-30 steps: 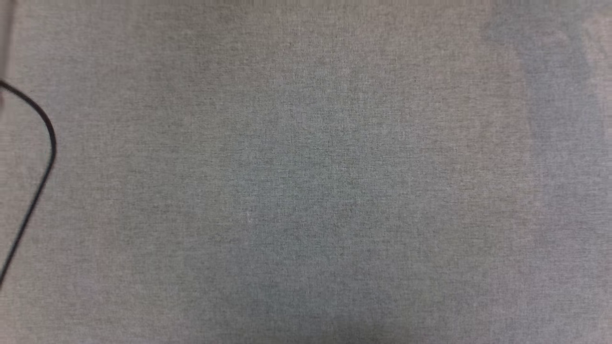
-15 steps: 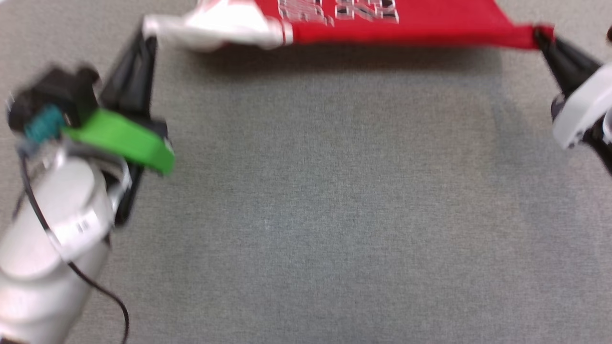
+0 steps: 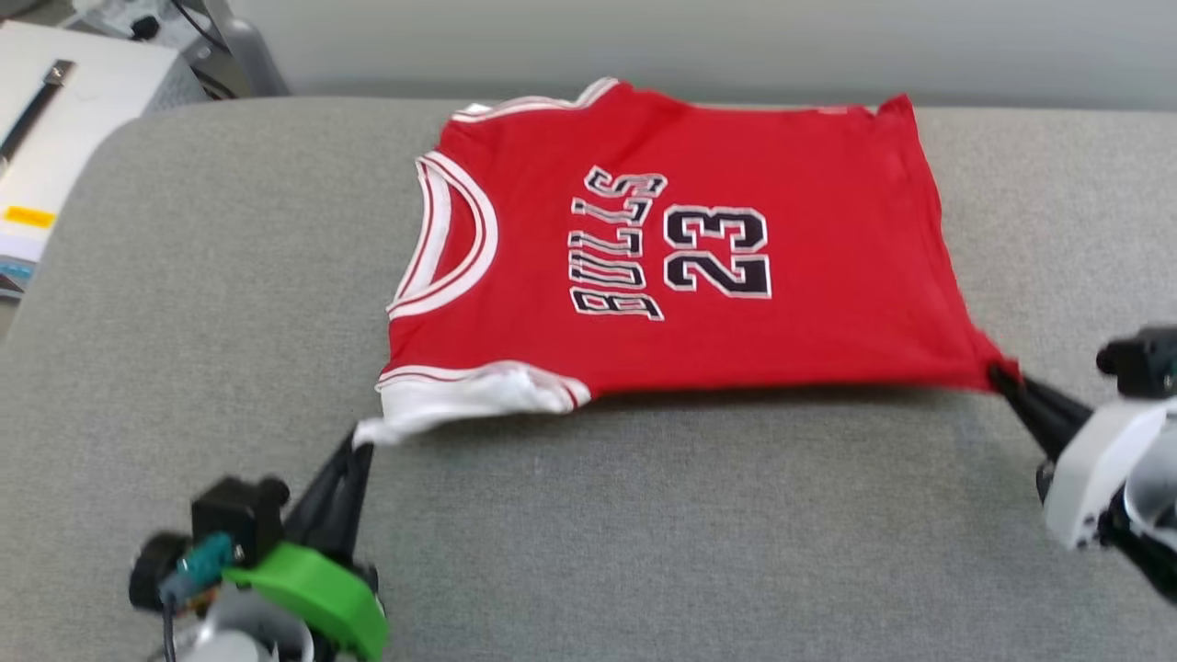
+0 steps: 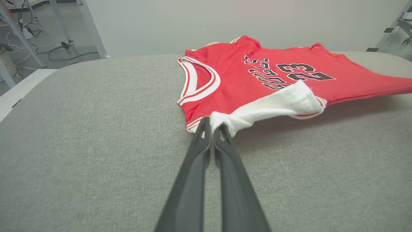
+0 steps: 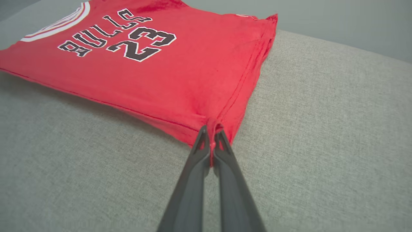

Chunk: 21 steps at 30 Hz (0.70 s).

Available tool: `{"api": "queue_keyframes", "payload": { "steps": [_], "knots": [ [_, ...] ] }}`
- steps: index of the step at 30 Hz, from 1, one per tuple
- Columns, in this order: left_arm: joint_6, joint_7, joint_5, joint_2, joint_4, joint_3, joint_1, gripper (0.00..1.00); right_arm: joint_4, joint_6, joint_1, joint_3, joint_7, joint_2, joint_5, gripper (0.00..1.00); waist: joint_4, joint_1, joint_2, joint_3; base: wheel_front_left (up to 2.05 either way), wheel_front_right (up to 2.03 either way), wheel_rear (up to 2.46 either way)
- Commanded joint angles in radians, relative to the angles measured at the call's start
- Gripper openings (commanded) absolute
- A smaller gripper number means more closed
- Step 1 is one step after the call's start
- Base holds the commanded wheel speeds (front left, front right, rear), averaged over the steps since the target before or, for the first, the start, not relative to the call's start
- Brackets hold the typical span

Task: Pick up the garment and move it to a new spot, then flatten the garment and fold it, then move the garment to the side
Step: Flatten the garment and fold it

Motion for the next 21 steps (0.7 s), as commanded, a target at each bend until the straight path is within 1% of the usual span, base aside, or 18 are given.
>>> {"api": "queue_keyframes", "payload": {
  "steps": [1,5,9,15,21],
  "knots": [
    [0.013,0.000,-0.008,-0.002,-0.008,-0.008,0.043,0.00,-0.009,-0.001,0.050,-0.008,0.001,-0.011,0.009,0.00,0.016,0.0002,0.0000,-0.046,0.00,0.00,0.00],
    [0.033,0.005,-0.036,-0.016,-0.021,-0.028,0.129,0.00,-0.038,-0.001,0.163,-0.043,0.001,-0.027,0.023,0.00,0.017,0.0002,0.0000,-0.078,0.00,0.00,0.00],
    [0.032,0.020,-0.067,-0.026,-0.011,-0.051,0.197,0.00,-0.072,-0.001,0.276,-0.088,0.009,-0.038,0.033,0.00,0.014,0.0002,0.0000,-0.103,0.00,0.00,0.00],
    [0.007,0.059,-0.123,-0.025,0.004,-0.079,0.271,0.00,-0.147,-0.001,0.445,-0.160,0.050,-0.052,0.041,0.00,0.010,0.0002,0.0000,-0.127,0.00,0.00,0.00],
    [-0.023,0.153,-0.196,0.003,-0.003,-0.108,0.332,0.00,-0.210,-0.001,0.583,-0.243,0.121,-0.052,0.033,0.00,0.007,0.0002,0.0000,-0.138,0.00,0.00,0.00]
  ]
}}
